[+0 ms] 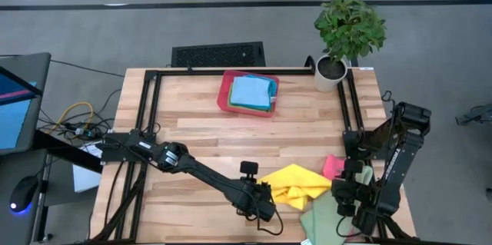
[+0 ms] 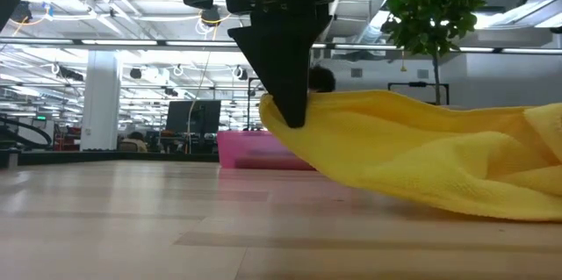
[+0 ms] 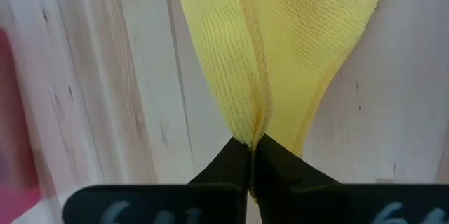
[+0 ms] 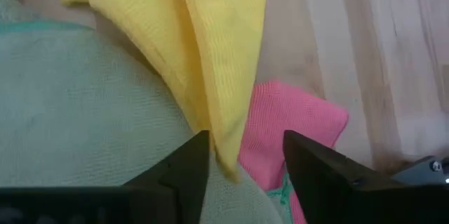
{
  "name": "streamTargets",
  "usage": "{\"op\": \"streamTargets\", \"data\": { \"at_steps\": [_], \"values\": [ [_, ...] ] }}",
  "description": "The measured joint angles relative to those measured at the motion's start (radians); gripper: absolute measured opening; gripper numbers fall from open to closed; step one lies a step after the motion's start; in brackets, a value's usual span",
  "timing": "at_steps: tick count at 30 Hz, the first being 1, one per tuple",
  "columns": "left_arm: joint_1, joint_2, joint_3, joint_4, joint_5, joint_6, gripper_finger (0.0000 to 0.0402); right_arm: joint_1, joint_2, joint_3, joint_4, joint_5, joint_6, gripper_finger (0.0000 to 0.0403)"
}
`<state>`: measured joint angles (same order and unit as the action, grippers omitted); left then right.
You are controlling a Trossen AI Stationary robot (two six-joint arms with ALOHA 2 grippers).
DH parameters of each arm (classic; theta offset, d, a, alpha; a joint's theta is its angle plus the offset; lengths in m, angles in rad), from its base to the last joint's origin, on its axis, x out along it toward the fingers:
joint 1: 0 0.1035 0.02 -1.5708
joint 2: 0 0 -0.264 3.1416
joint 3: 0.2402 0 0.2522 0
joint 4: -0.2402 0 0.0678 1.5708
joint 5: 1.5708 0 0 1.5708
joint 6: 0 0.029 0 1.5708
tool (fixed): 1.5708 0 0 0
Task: Fold microfiber towels
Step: Fold the yellow microfiber cloth
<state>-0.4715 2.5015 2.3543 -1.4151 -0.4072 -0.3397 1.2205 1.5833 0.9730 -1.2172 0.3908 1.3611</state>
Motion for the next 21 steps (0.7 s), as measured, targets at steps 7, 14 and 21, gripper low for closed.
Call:
{"op": "streamTargets", "data": {
  "at_steps": [7, 14, 21],
  "values": [
    [0.001, 0.000, 0.000, 0.007, -0.021, 0.006, 0.0000, 0.001, 0.000, 0.000, -0.001, 0.000, -0.008, 0.0106],
    [0.000, 0.000, 0.000, 0.009, -0.024, 0.005, 0.0000, -0.032, 0.000, 0.000, 0.054, -0.008, -0.044, 0.0016],
    [-0.016, -0.074, -0.001, -0.088, -0.053, -0.037, 0.0000, -0.127, 0.002, 0.159, -0.051, 0.064, -0.167, 0.0009]
  ]
}}
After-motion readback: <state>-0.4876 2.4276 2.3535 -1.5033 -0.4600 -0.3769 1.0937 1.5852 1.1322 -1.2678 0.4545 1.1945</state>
